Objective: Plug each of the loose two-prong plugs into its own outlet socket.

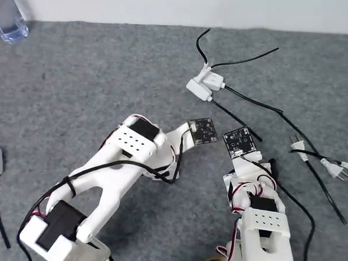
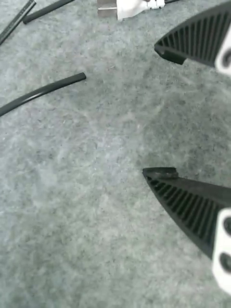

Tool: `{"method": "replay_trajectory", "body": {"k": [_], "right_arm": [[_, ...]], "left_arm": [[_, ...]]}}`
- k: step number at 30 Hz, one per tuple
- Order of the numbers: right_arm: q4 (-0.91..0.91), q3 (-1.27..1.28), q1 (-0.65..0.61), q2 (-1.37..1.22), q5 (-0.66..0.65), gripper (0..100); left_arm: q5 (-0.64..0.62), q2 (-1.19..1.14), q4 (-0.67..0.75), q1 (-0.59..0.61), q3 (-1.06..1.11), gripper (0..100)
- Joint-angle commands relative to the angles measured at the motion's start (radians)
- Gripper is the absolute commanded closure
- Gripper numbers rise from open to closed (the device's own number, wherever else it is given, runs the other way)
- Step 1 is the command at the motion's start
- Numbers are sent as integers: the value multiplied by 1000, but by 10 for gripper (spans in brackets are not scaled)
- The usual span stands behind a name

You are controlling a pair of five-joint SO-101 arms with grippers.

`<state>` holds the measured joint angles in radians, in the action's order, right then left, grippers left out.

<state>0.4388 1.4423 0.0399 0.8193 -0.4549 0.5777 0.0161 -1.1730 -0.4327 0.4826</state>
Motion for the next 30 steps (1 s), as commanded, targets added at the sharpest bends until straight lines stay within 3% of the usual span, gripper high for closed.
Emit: {"method": "replay_trajectory", "body": {"k": [1, 6, 16, 30], "right_arm": [[-21, -11, 5, 10, 8, 660], [-21, -11, 5, 10, 8, 660], [-21, -9, 5, 10, 8, 660], [-22, -9, 5, 10, 8, 660]], "left_arm": [[8, 29, 37, 25, -8, 855], [11, 29, 52, 26, 33, 855], [55, 29, 265, 44, 142, 852], [54, 41, 262, 46, 107, 855]]}}
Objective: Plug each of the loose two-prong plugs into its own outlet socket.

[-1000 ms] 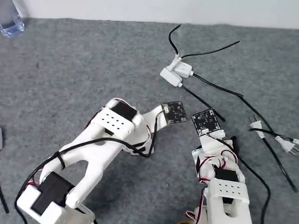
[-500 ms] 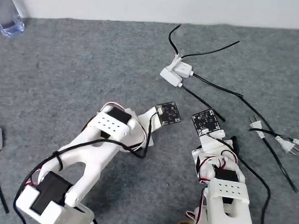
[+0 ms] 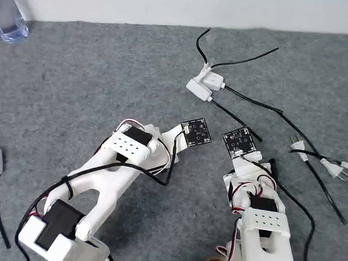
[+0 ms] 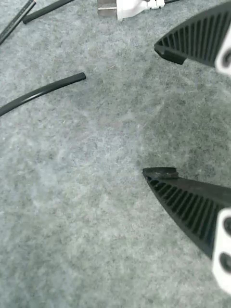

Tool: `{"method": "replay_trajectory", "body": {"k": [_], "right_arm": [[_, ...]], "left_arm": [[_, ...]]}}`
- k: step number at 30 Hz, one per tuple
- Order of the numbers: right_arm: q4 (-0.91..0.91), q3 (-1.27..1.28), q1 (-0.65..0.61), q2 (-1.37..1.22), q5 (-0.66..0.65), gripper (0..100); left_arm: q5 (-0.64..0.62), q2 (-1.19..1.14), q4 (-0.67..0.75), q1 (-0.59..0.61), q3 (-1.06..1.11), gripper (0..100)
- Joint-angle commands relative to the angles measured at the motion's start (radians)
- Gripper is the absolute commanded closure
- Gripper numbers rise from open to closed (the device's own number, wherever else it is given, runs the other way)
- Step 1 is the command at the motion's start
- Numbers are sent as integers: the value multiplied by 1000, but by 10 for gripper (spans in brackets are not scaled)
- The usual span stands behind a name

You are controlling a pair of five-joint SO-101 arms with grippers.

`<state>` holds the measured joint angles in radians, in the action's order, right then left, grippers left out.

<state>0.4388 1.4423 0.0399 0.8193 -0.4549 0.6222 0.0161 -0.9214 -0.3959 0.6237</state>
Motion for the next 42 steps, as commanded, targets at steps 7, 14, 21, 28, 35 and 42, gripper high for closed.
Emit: {"method": "replay_trajectory", "body": {"k": [7, 14, 21, 28, 35, 42], "right_arm": [[-22, -9, 5, 10, 8, 660], [-22, -8, 5, 10, 8, 660], [-22, -8, 4, 10, 8, 660], [-22, -6, 4, 10, 8, 660], [-22, -6, 4, 10, 8, 660], [-22, -6, 4, 10, 8, 660]], "left_arm": [[9, 91, -138, -55, -79, 900], [-28, 247, -173, -95, -51, 901], [-28, 247, 49, -95, 153, 879], [-32, 247, 184, -20, 189, 836], [-26, 245, 210, 12, 219, 819], [-26, 245, 292, 11, 289, 807]]}}
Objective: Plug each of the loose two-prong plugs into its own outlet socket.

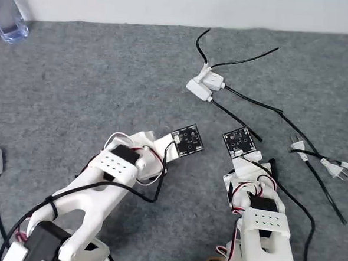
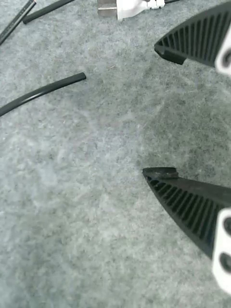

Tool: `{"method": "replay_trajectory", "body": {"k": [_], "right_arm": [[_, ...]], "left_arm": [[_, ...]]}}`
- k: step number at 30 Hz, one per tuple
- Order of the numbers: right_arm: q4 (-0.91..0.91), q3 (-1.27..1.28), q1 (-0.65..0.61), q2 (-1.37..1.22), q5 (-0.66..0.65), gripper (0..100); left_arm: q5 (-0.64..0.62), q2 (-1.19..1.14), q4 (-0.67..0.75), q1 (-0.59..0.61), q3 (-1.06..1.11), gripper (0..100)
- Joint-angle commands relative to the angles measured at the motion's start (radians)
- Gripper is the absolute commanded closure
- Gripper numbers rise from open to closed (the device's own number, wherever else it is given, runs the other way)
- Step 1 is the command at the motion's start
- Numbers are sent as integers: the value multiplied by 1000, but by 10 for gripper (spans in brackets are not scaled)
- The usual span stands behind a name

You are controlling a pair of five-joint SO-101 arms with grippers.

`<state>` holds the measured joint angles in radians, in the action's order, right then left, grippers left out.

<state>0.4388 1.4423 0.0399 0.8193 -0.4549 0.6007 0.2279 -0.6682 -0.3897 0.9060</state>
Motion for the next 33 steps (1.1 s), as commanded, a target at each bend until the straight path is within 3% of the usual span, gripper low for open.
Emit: {"method": "replay_trajectory", "body": {"k": [1, 11, 18, 33], "right_arm": [[-22, -6, 4, 10, 8, 660], [-22, -6, 4, 10, 8, 660], [-22, -6, 4, 10, 8, 660], [-22, -6, 4, 10, 8, 660]], "left_arm": [[-5, 34, 51, 5, 13, 807], [-6, -87, 64, 12, -58, 807], [-9, -258, -118, 6, -265, 812], [41, -282, -121, 25, -297, 808]]}}
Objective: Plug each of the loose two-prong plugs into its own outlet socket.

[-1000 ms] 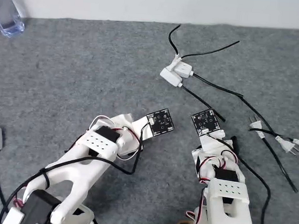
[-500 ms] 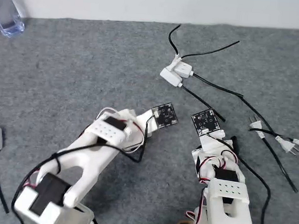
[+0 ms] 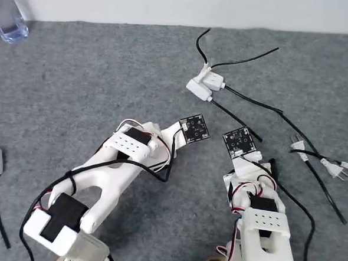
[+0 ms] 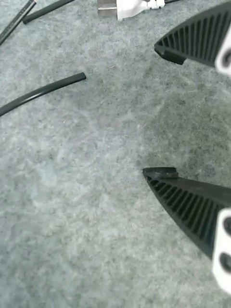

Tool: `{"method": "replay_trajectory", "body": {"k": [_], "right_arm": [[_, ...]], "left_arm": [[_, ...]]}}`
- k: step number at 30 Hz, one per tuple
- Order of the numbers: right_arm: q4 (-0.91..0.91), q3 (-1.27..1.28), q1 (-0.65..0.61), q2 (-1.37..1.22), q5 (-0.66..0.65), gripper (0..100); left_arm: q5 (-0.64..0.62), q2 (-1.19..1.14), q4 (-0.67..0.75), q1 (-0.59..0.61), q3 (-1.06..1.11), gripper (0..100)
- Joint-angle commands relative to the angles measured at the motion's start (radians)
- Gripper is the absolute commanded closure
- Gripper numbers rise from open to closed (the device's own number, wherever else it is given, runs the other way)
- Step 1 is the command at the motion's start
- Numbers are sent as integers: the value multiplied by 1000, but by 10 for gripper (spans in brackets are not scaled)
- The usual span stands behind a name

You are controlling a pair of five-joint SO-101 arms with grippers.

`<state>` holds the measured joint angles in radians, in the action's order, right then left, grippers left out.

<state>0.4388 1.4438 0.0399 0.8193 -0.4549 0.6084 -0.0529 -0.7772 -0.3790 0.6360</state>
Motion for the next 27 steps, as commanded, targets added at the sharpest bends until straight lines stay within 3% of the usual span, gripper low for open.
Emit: {"method": "replay_trajectory", "body": {"k": [1, 8, 12, 21, 27], "right_arm": [[-21, -8, 4, 10, 8, 660], [-21, -6, 4, 10, 8, 660], [-21, -6, 4, 10, 8, 660], [-21, -6, 4, 10, 8, 660], [-21, -6, 4, 10, 8, 660]], "left_arm": [[44, -3, -12, 28, -27, 808], [101, -87, -100, 135, -134, 807], [101, -186, -207, 137, -262, 812], [100, -212, -215, 97, -298, 817], [100, -212, -216, 69, -300, 950]]}}
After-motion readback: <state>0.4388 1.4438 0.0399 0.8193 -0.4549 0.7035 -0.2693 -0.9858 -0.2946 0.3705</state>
